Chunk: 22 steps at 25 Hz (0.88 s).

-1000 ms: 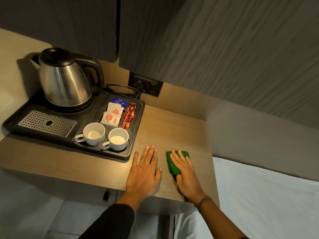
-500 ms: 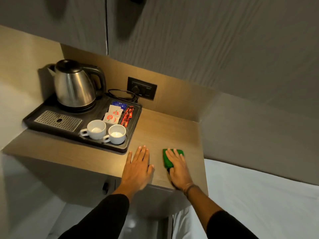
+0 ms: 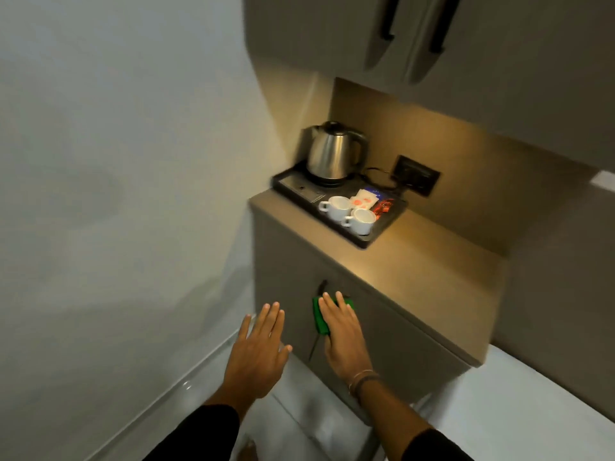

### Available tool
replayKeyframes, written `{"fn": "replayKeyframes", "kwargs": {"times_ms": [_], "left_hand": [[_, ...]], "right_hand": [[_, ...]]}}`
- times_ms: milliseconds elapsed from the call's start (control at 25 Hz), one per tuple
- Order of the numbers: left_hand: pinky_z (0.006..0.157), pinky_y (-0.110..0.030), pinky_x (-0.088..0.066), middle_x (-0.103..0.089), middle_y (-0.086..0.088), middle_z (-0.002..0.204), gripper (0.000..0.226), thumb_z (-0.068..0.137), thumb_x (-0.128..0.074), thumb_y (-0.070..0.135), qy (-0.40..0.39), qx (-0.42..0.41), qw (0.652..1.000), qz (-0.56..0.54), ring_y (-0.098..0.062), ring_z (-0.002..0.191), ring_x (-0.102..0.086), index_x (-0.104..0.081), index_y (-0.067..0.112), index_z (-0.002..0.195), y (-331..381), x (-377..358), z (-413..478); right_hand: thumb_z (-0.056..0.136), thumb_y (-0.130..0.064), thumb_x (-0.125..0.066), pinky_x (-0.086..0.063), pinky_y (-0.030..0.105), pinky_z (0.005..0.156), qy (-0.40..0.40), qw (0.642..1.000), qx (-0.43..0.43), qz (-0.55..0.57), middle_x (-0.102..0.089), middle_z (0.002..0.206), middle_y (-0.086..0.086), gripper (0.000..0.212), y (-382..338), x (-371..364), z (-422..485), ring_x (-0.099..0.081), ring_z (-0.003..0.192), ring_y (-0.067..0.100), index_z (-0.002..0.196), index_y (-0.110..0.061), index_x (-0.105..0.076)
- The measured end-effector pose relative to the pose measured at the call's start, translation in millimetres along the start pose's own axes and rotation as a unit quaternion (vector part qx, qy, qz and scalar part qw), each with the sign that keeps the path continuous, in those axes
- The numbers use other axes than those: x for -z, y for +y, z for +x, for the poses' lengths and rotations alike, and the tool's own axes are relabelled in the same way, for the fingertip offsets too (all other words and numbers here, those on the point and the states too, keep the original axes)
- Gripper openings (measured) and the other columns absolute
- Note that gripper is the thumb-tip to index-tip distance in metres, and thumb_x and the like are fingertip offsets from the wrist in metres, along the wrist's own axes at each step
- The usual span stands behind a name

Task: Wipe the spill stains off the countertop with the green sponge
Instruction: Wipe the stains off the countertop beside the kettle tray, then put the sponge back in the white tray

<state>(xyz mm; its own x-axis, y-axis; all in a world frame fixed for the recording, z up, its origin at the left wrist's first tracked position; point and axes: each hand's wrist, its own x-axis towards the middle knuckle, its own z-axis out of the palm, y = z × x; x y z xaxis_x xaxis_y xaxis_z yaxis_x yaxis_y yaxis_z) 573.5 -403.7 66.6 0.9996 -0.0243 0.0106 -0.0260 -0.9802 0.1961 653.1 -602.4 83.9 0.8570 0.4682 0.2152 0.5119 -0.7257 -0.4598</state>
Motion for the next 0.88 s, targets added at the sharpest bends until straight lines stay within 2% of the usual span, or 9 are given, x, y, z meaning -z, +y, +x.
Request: {"fn": "replayKeyframes", "kwargs": {"times_ms": [200, 360, 520, 600, 640, 720, 800, 880], "left_hand": [[0.120, -0.061, -0.034, -0.038, -0.015, 0.164, 0.077, 0.100, -0.020, 0.055, 0.002, 0.160, 0.987, 0.021, -0.034, 0.151, -0.034, -0.039, 0.005, 0.156, -90.9, 13.8, -142.0], [0.123, -0.059, -0.023, -0.030, -0.014, 0.168, 0.072, 0.105, -0.035, 0.053, 0.011, 0.287, 0.957, 0.033, -0.033, 0.154, -0.027, -0.033, 0.006, 0.160, -158.4, 21.9, -257.9], [0.123, -0.060, -0.027, -0.035, -0.015, 0.167, 0.072, 0.103, -0.030, 0.052, 0.029, 0.361, 0.932, 0.019, -0.035, 0.153, -0.030, -0.036, 0.006, 0.158, -217.5, 26.2, -362.3], [0.124, -0.058, -0.023, -0.035, -0.015, 0.167, 0.071, 0.105, -0.042, 0.052, 0.032, 0.399, 0.916, 0.025, -0.035, 0.154, -0.030, -0.034, 0.007, 0.159, -249.8, 28.7, -418.7], [0.125, -0.057, -0.018, -0.032, -0.015, 0.168, 0.072, 0.105, -0.045, 0.053, 0.026, 0.421, 0.906, 0.030, -0.035, 0.155, -0.027, -0.032, 0.007, 0.160, -266.0, 30.4, -446.3], [0.126, -0.056, -0.003, -0.018, -0.014, 0.172, 0.074, 0.107, -0.036, 0.055, 0.010, 0.459, 0.888, 0.040, -0.035, 0.158, -0.012, -0.019, 0.009, 0.163, -299.2, 32.3, -498.2], [0.126, -0.054, 0.007, 0.000, -0.011, 0.174, 0.076, 0.108, -0.025, 0.057, 0.004, 0.489, 0.871, 0.041, -0.032, 0.159, 0.006, 0.000, 0.012, 0.164, -328.0, 33.6, -535.5], [0.125, -0.053, 0.012, 0.008, -0.009, 0.174, 0.076, 0.108, -0.020, 0.057, -0.005, 0.509, 0.860, 0.035, -0.029, 0.158, 0.014, 0.009, 0.013, 0.162, -358.5, 32.0, -570.2]], "right_hand": [[0.087, 0.009, -0.051, -0.006, 0.042, 0.127, -0.056, 0.993, 0.103, 0.027, -0.029, 0.165, 0.000, 0.077, -128.1, -89.7, -22.5, -0.008, 0.156, 0.024, 0.155, -0.020, -0.029], [0.088, 0.007, -0.052, -0.005, 0.037, 0.125, -0.119, 0.971, 0.203, 0.042, -0.028, 0.165, -0.002, 0.077, -242.9, -159.4, -52.7, -0.009, 0.156, 0.023, 0.155, -0.021, -0.028], [0.086, 0.006, -0.056, -0.005, 0.037, 0.124, -0.167, 0.943, 0.285, 0.045, -0.030, 0.164, 0.000, 0.077, -350.7, -220.2, -87.1, -0.012, 0.155, 0.026, 0.155, -0.019, -0.029], [0.085, 0.006, -0.059, -0.007, 0.038, 0.123, -0.190, 0.929, 0.313, 0.046, -0.032, 0.163, 0.001, 0.079, -408.1, -250.1, -107.4, -0.015, 0.155, 0.027, 0.154, -0.019, -0.030], [0.084, 0.006, -0.060, -0.008, 0.039, 0.124, -0.202, 0.922, 0.326, 0.047, -0.032, 0.163, 0.001, 0.080, -437.5, -265.5, -118.4, -0.014, 0.155, 0.026, 0.154, -0.019, -0.029], [0.085, 0.002, -0.063, -0.014, 0.043, 0.125, -0.227, 0.911, 0.342, 0.052, -0.026, 0.164, -0.002, 0.081, -493.6, -294.0, -140.9, -0.008, 0.153, 0.022, 0.154, -0.021, -0.027], [0.090, -0.009, -0.066, -0.015, 0.046, 0.125, -0.252, 0.903, 0.344, 0.059, -0.017, 0.164, -0.006, 0.080, -539.3, -315.2, -156.9, -0.001, 0.152, 0.018, 0.156, -0.025, -0.022], [0.093, -0.020, -0.068, -0.012, 0.045, 0.125, -0.264, 0.898, 0.348, 0.058, -0.014, 0.166, -0.006, 0.081, -584.1, -338.7, -172.3, -0.001, 0.154, 0.019, 0.157, -0.027, -0.019]]}}
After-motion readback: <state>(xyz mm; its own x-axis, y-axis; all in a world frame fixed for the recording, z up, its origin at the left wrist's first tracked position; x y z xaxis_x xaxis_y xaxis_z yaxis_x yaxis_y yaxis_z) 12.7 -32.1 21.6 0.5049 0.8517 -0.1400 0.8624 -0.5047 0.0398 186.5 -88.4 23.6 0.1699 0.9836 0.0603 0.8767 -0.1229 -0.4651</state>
